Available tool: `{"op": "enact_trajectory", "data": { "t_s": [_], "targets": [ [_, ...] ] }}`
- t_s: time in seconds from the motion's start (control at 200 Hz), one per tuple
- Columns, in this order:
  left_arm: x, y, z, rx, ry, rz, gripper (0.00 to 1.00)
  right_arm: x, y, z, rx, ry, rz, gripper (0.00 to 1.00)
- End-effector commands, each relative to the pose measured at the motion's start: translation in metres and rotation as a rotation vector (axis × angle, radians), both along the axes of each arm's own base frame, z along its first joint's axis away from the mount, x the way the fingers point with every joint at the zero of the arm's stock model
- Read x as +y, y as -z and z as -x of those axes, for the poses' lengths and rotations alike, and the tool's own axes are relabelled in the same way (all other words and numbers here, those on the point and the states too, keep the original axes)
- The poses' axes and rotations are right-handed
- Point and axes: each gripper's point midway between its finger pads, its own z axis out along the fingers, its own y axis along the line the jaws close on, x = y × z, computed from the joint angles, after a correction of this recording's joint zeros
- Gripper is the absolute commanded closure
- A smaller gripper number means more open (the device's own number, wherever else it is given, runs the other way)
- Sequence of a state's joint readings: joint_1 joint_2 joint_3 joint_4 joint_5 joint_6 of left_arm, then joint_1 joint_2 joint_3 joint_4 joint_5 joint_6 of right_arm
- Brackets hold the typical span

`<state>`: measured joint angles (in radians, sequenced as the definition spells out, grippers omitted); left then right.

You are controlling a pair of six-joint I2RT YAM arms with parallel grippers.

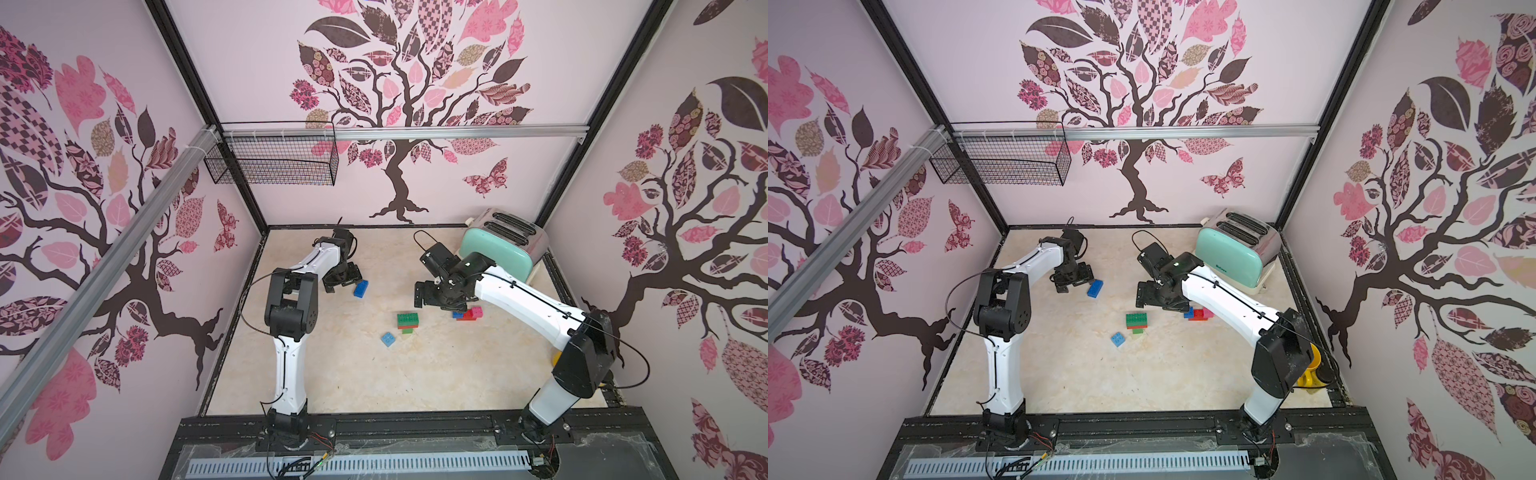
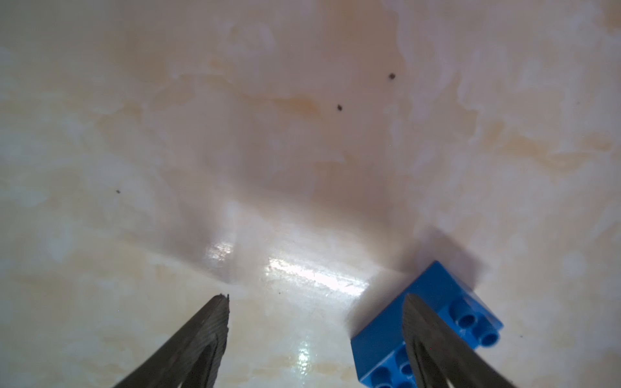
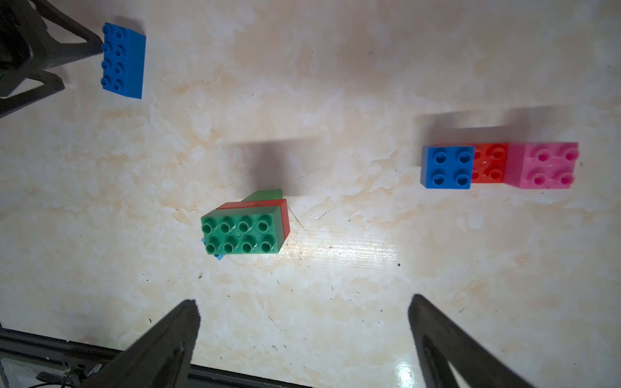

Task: Assemble a carrot with lego
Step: Move the lego brick at the center of the board, then pick up the lego brick from the center of the board.

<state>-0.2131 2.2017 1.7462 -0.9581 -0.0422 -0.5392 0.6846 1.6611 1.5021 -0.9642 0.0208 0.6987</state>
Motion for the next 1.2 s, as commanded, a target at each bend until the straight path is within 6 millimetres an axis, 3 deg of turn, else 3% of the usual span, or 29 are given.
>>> {"op": "enact_trajectory", "data": {
  "t_s": [0.0,0.155,0.25,0.36,0.445,0.61,0.885,1.196],
  "targets": [
    [-0.024,0.000,0.006,0.025,0.084,0.013,0.18,-0.008,-0.004,0.002,-0.002,-0.007,0.000,0.00],
    [-0.060,-0.001,0.018,0.011,0.204,0.054,0.20,-0.010,-0.001,0.000,0.004,-0.011,-0.009,0.01],
    [-0.072,-0.004,0.024,-0.005,0.245,0.060,0.20,-0.009,0.001,-0.001,0.008,-0.014,-0.013,0.01],
    [-0.070,-0.016,0.025,-0.031,0.240,0.041,0.18,-0.008,0.004,-0.001,0.013,-0.021,-0.015,0.00],
    [-0.066,-0.033,0.026,-0.056,0.175,0.038,0.11,-0.009,0.006,-0.001,0.018,-0.021,-0.013,0.00],
    [-0.089,-0.057,0.034,-0.081,0.082,0.176,0.05,-0.011,0.008,0.000,0.022,-0.012,-0.026,0.00],
    [-0.118,-0.026,0.061,0.101,-0.028,0.227,0.11,-0.019,0.002,-0.004,0.011,0.020,-0.045,0.00],
    [-0.124,-0.014,0.055,0.091,-0.050,0.156,0.12,-0.031,0.006,-0.001,0.010,0.050,-0.050,0.00]
  ]
}}
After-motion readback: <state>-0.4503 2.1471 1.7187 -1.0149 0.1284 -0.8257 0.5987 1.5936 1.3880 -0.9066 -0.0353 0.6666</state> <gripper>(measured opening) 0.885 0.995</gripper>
